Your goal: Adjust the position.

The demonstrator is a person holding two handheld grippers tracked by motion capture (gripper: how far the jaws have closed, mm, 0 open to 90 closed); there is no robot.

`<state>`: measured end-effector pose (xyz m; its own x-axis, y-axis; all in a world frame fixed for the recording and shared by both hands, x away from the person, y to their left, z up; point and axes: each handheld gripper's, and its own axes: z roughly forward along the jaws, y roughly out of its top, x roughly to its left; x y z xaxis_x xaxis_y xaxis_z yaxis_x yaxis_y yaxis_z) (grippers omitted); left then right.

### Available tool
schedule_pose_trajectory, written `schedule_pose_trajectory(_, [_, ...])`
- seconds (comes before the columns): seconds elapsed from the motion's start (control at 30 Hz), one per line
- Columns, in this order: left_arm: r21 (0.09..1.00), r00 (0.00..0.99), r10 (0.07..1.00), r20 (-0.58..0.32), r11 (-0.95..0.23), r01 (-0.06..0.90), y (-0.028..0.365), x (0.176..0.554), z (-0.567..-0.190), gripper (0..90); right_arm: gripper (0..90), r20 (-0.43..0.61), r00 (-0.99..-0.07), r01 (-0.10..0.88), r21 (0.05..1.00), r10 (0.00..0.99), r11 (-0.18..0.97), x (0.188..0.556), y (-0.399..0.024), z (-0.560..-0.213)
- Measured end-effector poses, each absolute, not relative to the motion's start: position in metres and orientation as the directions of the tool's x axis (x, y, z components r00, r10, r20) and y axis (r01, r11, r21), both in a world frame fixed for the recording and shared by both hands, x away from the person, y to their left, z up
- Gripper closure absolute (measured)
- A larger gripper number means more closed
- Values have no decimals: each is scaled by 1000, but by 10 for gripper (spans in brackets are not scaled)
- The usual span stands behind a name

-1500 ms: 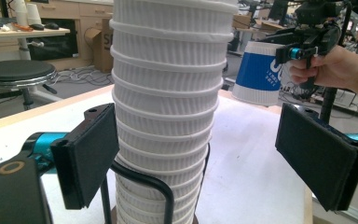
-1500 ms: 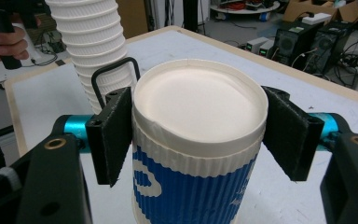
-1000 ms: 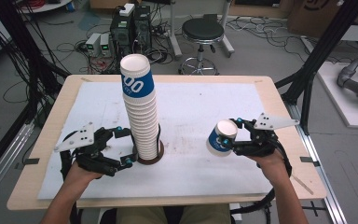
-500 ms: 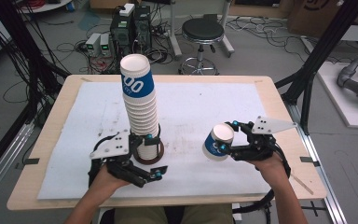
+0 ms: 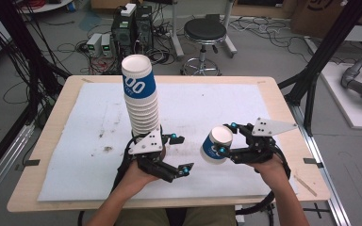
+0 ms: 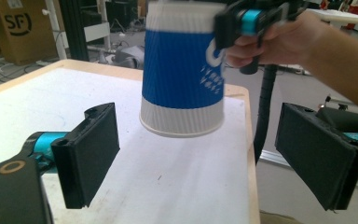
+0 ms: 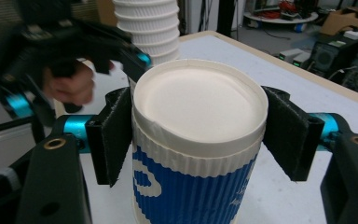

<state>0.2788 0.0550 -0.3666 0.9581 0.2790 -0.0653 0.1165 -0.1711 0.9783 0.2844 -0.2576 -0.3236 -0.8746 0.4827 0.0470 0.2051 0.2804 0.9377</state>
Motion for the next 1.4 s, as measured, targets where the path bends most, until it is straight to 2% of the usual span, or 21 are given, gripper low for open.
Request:
schedule_pose_trajectory(0.2, [988,965,260,-33,-139,71,44,285,-376,134,300,34,-889,191,934,457,303,282,-245,-324])
schedule_pose_trajectory(0.43, [985,963,266,-43,-152,86,44,291,-382,133,300,50,-901,189,940,430,285,282,-237,-327])
schedule_pose_trajectory(0.73, [986,974,219,-52,-142,84,36,291,-387,130,300,47,-922,176,935,384,307,279,-218,-331])
schedule_pose_trajectory(1.03, [979,979,188,-77,-171,110,34,292,-389,134,300,114,-935,201,951,337,236,281,-214,-333])
schedule_pose_trajectory(1.1, [979,981,176,-79,-174,110,35,292,-390,189,301,133,-934,215,950,331,225,280,-214,-334])
schedule_pose_trajectory(1.4, [973,983,165,-75,-204,108,40,294,-385,267,301,132,-935,210,954,329,213,281,-213,-335])
